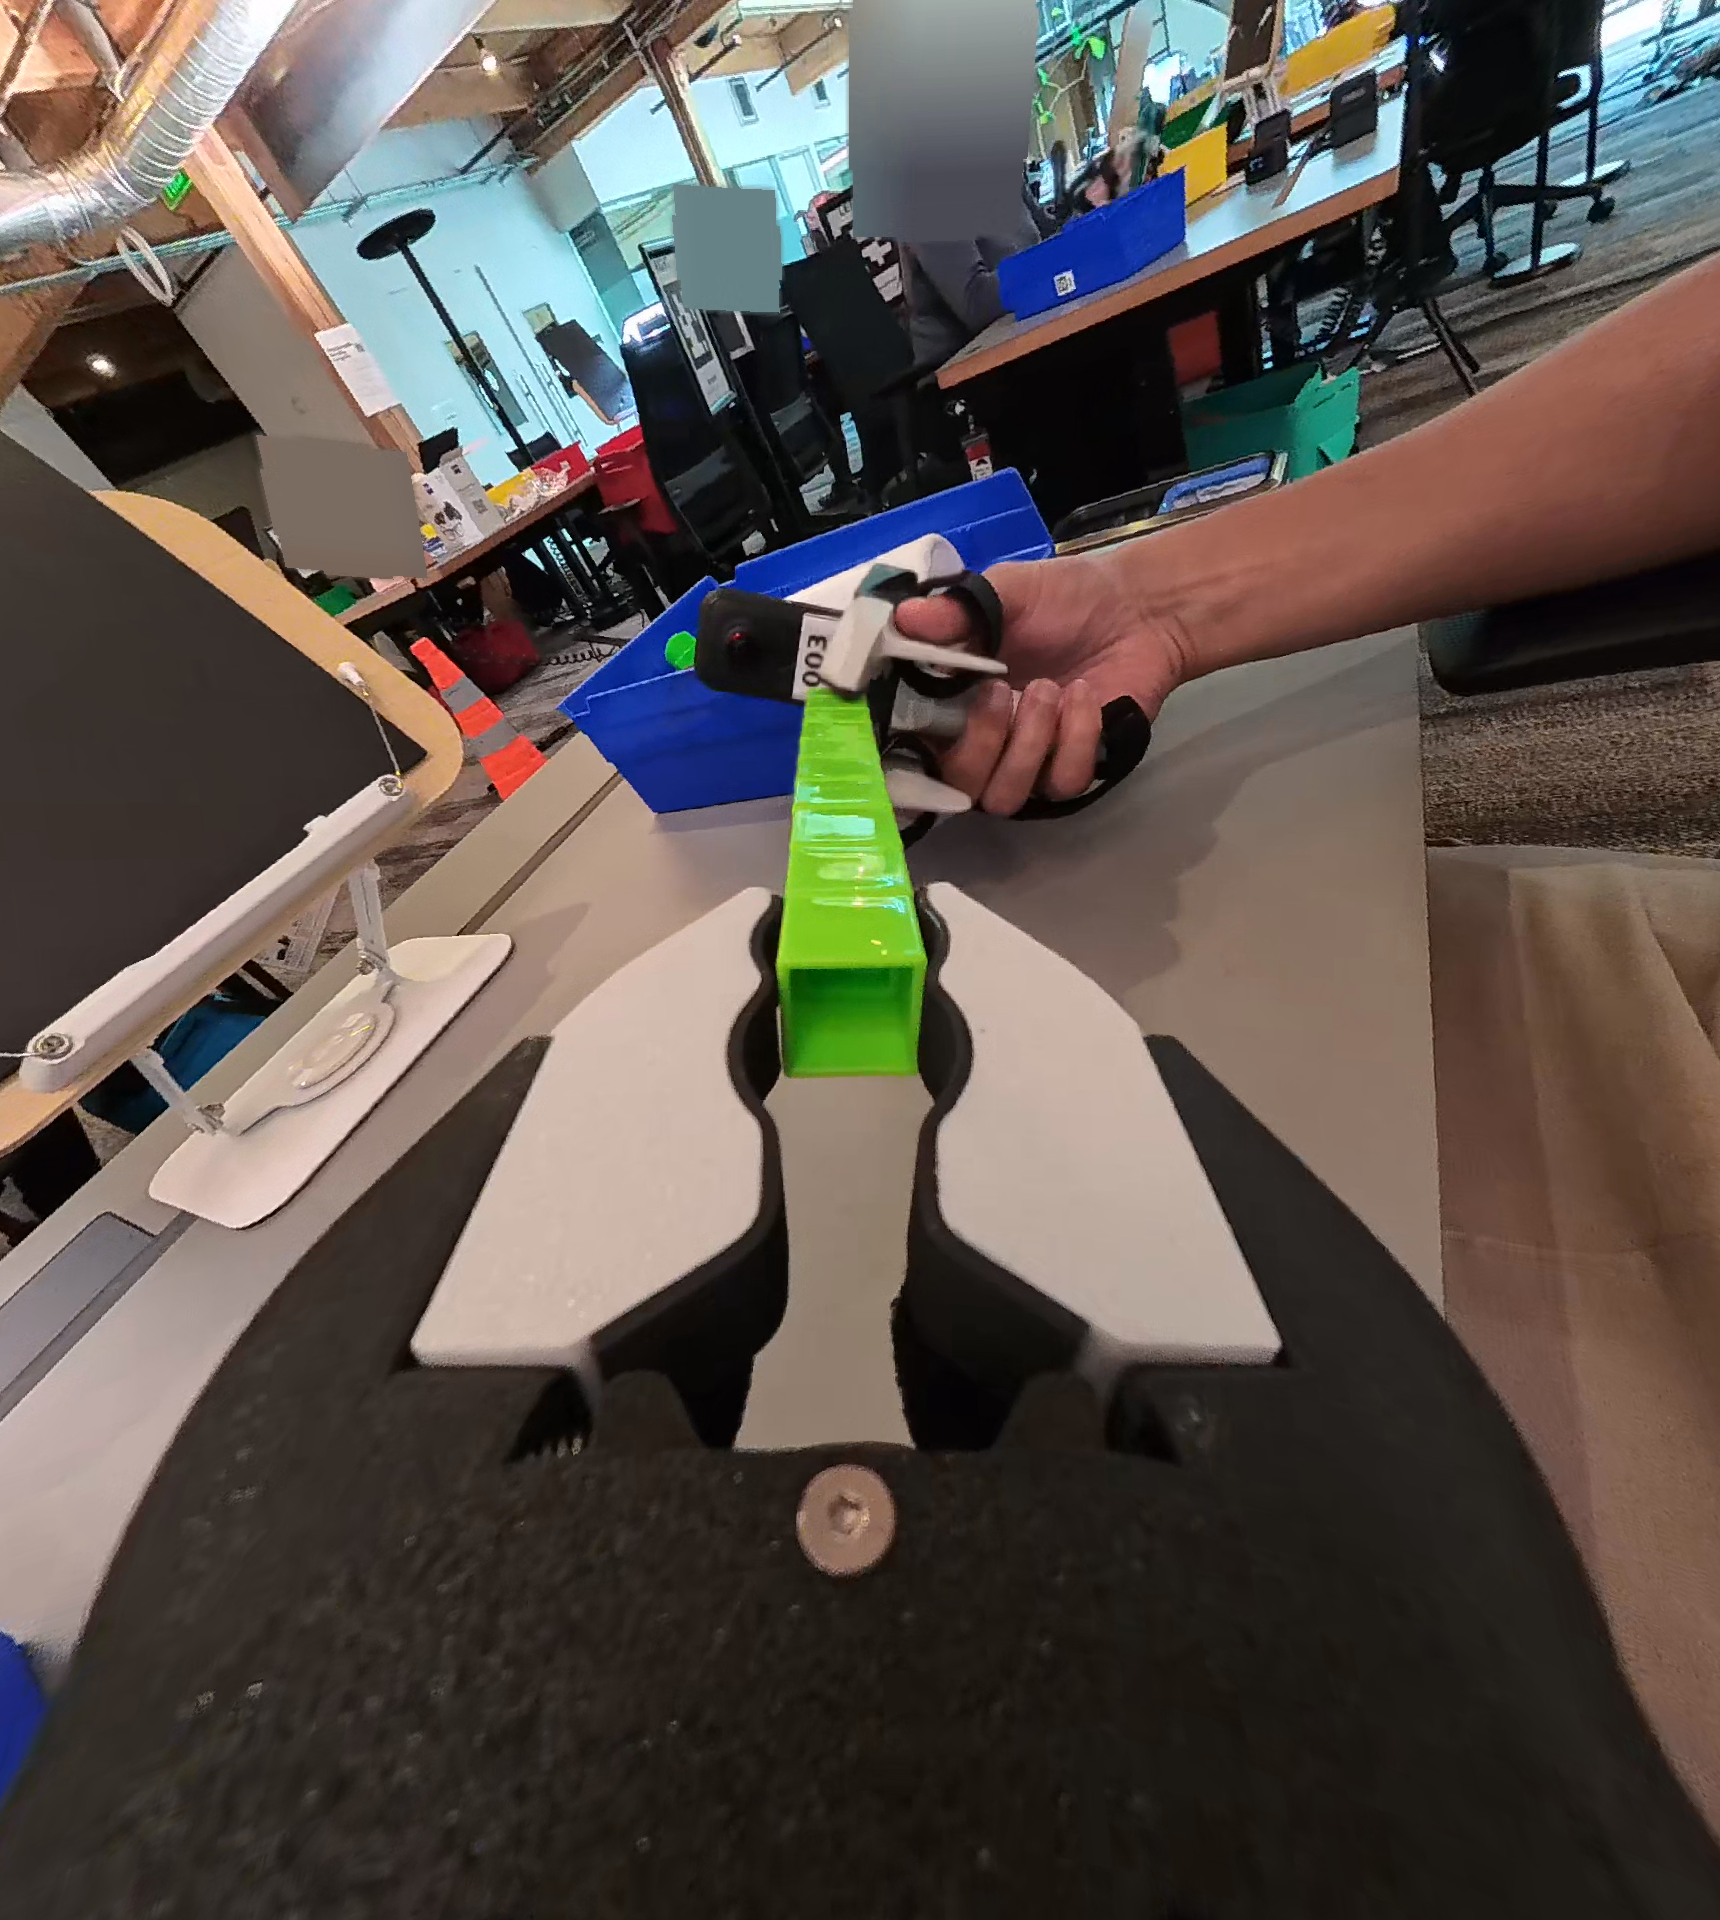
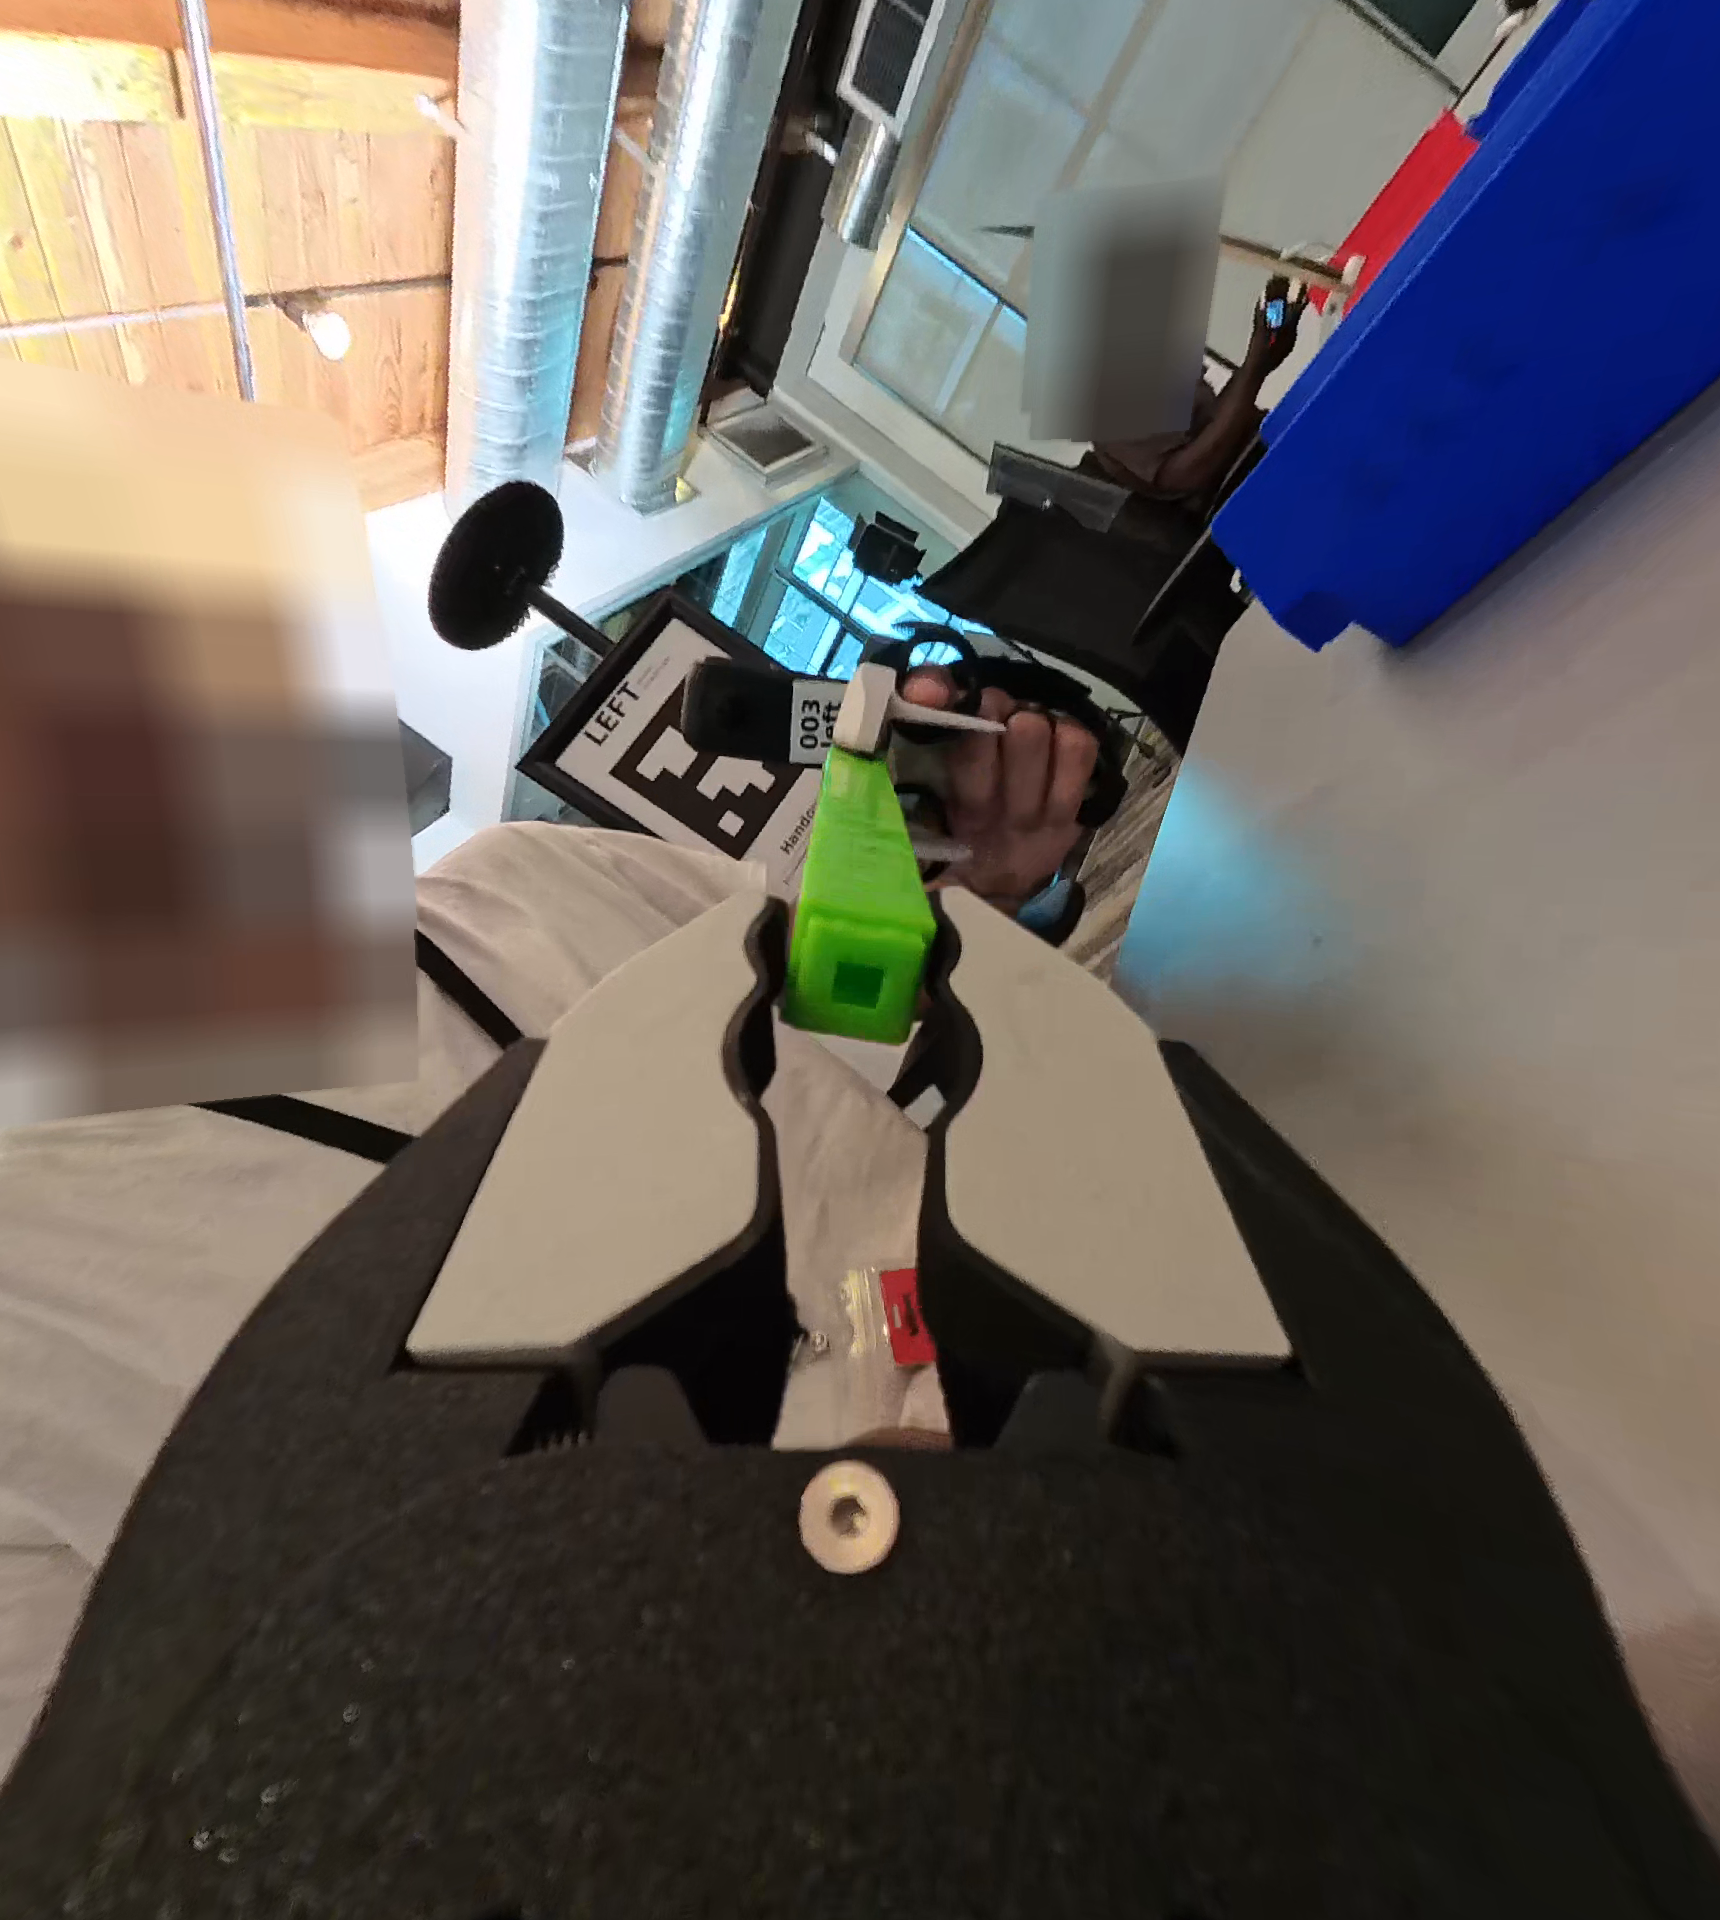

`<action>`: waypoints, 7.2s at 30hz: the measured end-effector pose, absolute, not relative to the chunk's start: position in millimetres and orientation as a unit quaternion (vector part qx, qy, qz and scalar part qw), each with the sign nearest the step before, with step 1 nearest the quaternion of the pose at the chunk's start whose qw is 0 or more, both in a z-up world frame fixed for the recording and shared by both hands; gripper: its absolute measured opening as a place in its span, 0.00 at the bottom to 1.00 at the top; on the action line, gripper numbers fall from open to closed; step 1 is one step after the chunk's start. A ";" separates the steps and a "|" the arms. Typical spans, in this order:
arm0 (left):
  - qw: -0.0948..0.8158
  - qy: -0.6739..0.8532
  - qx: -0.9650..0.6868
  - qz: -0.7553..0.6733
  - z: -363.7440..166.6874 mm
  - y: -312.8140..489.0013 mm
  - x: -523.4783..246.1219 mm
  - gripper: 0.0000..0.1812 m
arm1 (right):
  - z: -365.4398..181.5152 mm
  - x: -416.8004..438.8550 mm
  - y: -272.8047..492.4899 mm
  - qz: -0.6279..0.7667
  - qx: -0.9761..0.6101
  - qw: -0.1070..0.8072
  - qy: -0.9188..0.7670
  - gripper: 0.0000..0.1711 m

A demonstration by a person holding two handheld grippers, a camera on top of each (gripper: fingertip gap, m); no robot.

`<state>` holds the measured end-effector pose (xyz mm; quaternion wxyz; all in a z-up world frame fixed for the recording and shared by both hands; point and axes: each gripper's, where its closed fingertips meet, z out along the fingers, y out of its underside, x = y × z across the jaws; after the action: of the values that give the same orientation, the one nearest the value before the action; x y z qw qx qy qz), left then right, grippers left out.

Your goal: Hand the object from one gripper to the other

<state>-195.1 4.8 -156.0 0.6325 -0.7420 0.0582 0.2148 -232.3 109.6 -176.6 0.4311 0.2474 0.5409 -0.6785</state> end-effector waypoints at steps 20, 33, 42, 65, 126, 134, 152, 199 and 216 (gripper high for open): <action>0.558 -0.074 -0.819 0.112 -210.0 -2.4 -229.4 0.28 | -157.7 -246.6 103.3 -0.643 0.202 0.008 0.739 0.13; 0.538 -0.002 -0.828 0.160 -207.9 11.4 -209.5 0.30 | -174.7 -186.2 19.4 -0.495 -0.050 -0.241 0.833 0.13; 0.511 0.026 -0.844 0.160 -213.2 15.5 -202.2 0.14 | -175.3 -188.7 23.3 -0.551 -0.010 -0.167 0.817 0.13; 0.776 -0.201 -0.581 -0.140 -121.0 14.5 -236.4 0.13 | -186.7 -211.8 -32.8 -0.703 0.217 0.065 0.674 0.19; 0.597 -0.259 -0.760 0.000 -194.8 -3.5 -258.3 0.21 | -228.4 -292.3 79.9 -0.225 0.022 -0.539 0.811 0.13; 0.593 -0.225 -0.773 0.015 -194.2 -2.7 -251.3 0.12 | -232.7 -283.8 74.6 -0.284 0.064 -0.463 0.837 0.15; 0.658 -0.019 -0.735 0.163 -131.2 -18.1 -216.4 0.13 | -169.2 -243.5 98.5 -0.686 0.307 0.395 0.528 0.47; 0.583 -0.180 -0.778 0.146 -188.4 -27.1 -267.2 0.32 | -141.3 -306.1 430.4 -0.368 0.545 -0.491 0.571 0.14; 0.565 -0.175 -0.789 0.166 -193.1 -28.0 -267.4 0.31 | -233.8 -309.0 406.9 -0.287 0.627 -0.323 0.648 0.14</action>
<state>-267.4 -28.0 -193.1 0.5646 -0.7894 -0.1752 0.1656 -309.0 406.9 -233.8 -0.3232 0.6269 0.6483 -0.2868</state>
